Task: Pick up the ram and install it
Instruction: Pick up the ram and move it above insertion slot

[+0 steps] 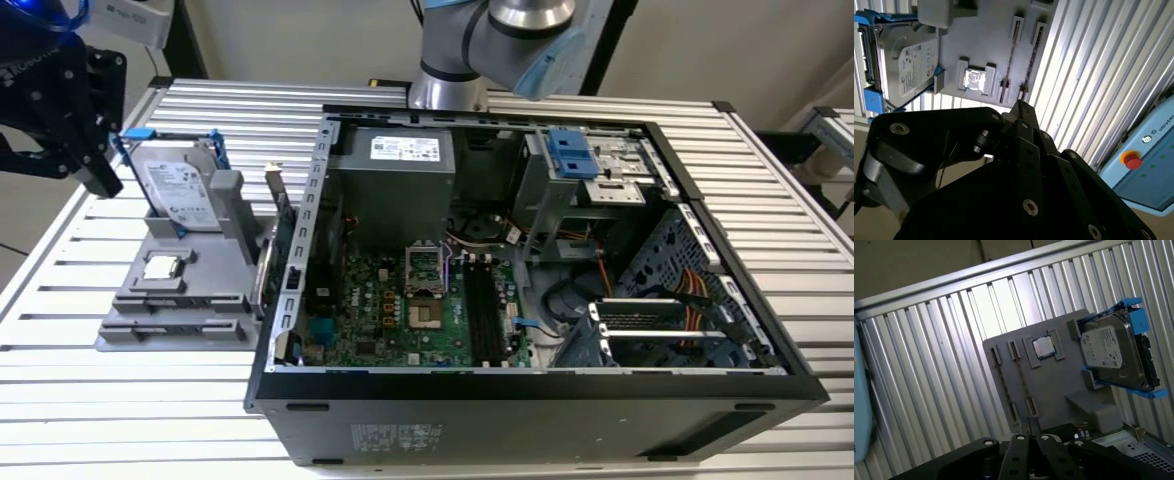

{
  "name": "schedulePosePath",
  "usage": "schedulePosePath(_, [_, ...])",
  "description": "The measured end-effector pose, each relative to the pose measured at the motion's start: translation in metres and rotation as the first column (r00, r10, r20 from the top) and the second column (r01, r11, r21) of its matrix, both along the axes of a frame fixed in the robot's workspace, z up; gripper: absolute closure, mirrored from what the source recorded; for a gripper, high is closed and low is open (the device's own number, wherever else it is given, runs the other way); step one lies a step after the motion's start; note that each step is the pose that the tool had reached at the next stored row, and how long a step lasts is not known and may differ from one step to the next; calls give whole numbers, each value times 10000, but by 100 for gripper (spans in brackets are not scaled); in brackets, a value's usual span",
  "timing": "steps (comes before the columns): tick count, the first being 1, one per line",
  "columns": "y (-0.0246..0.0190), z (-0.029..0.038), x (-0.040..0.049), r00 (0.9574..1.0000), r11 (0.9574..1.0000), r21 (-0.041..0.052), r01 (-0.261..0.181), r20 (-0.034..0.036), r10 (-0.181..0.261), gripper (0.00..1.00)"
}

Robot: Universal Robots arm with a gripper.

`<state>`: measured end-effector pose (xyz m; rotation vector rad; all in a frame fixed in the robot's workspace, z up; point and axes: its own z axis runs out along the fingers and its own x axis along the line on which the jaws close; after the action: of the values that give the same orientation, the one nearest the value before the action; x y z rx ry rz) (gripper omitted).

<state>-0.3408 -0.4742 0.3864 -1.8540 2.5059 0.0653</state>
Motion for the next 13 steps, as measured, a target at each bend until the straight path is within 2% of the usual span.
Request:
schedulePosePath(4, [2, 0, 0, 9989, 9989, 0, -461, 0, 461, 100])
schedulePosePath(7, [3, 0, 0, 9960, 9960, 0, -890, -1, 890, 100])
schedulePosePath(10, [4, 0, 0, 9912, 9912, 0, -1322, -1, 1322, 100])
schedulePosePath(13, [4, 1, 0, 9846, 9846, -1, -1749, 2, 1749, 100])
